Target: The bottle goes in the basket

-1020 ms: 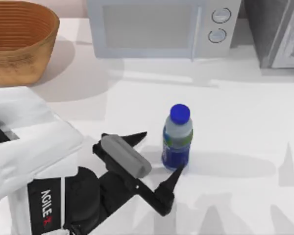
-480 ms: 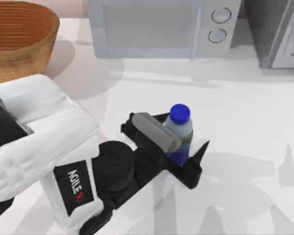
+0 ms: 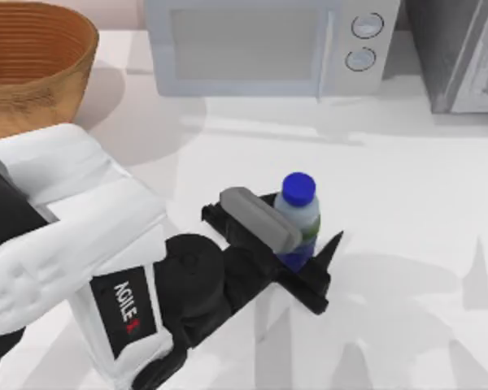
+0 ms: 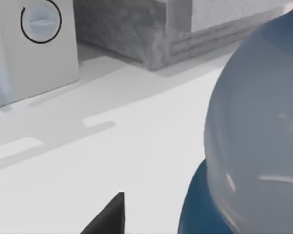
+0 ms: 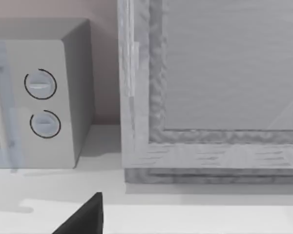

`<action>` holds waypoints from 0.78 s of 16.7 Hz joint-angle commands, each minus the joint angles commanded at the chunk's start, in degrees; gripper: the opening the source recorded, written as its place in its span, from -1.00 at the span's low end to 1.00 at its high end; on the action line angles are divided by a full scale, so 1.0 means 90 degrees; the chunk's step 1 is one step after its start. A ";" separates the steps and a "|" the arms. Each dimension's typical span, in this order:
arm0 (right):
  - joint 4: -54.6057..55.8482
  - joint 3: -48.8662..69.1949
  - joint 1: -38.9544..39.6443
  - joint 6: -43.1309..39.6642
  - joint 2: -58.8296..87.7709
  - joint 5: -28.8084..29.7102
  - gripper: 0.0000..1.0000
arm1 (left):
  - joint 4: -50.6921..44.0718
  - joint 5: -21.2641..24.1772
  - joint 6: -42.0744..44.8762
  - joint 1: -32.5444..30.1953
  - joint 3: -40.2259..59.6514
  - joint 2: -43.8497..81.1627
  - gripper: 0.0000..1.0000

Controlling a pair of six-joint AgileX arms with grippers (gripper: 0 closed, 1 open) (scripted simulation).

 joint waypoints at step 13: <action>0.0000 0.0000 0.0000 0.0000 0.0000 0.0000 1.00 | 0.0000 0.0000 0.0000 0.0000 0.0000 0.0000 -1.00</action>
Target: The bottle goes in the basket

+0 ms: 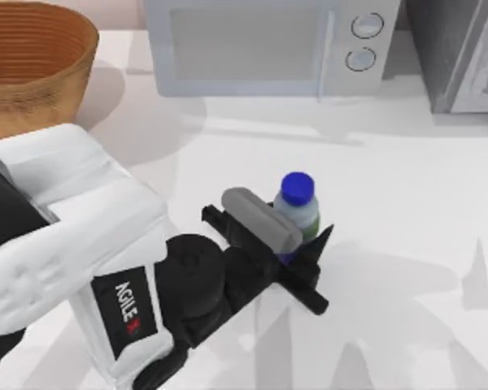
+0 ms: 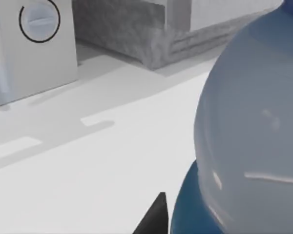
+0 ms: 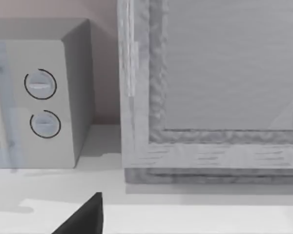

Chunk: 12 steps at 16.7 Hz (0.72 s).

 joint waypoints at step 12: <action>0.0000 0.0000 0.0000 0.0000 0.0000 0.0000 1.00 | -0.0911 0.1228 0.0249 0.0941 0.1016 -0.0653 -1.00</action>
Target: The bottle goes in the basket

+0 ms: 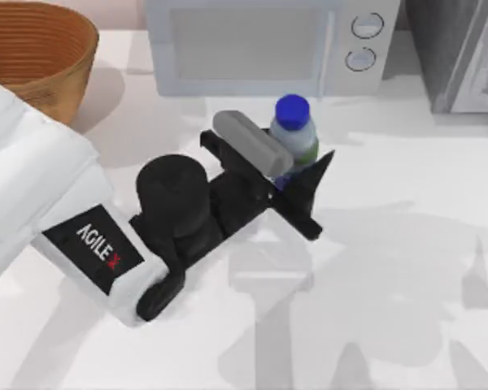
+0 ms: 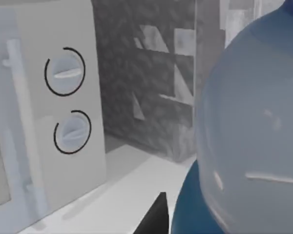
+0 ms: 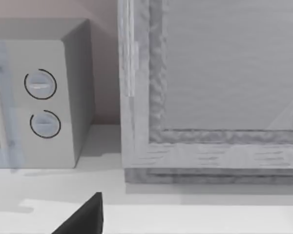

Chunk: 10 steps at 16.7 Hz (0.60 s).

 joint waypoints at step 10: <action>0.0000 0.0000 0.0000 0.0000 0.0000 0.0000 1.00 | -0.2754 0.3971 0.0457 0.2510 0.3115 -0.0854 -1.00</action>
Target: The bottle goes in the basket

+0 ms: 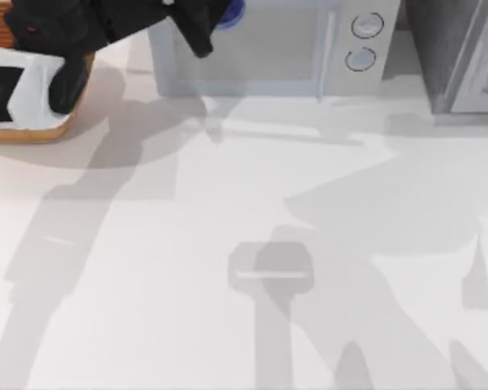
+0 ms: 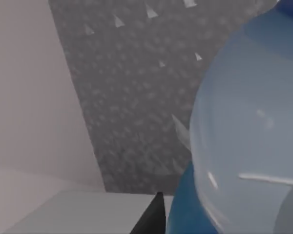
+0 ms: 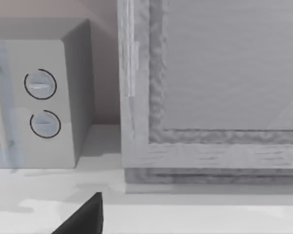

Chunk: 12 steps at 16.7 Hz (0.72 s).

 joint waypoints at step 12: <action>0.0000 0.0000 0.0000 0.0000 0.0000 0.0000 1.00 | -0.5353 0.2143 0.0994 0.3896 0.2222 -0.0066 -1.00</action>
